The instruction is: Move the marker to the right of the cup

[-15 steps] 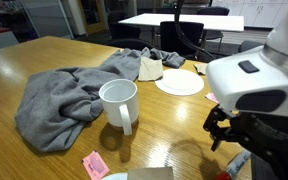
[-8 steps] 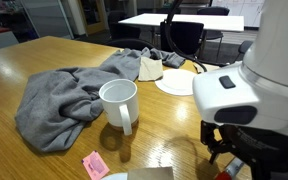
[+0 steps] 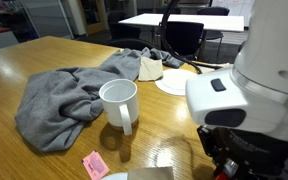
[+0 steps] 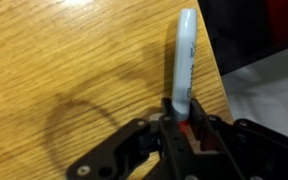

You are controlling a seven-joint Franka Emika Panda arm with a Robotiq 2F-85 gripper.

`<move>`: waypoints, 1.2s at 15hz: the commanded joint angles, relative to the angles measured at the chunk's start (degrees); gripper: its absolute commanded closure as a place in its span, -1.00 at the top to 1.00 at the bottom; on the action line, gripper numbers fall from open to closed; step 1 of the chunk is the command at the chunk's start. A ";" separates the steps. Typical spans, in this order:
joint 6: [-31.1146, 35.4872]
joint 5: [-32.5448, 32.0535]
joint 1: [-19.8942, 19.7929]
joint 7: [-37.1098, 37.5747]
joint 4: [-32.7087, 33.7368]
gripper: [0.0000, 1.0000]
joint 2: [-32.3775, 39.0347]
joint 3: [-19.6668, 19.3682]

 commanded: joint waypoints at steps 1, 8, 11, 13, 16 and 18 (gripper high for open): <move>-0.39 -0.38 -1.81 3.93 -0.23 -0.89 -1.54 1.24; -1.26 1.37 -4.84 10.89 -1.11 -0.89 -6.95 0.36; -1.92 2.26 -6.28 12.41 -1.60 -0.89 -9.86 -0.38; -1.61 2.25 -6.75 14.45 -2.26 -0.89 -11.75 -1.68; -0.64 3.11 -7.61 17.54 -2.60 -0.89 -13.52 -3.45; 0.19 3.34 -7.82 19.63 -2.02 -0.89 -13.67 -4.71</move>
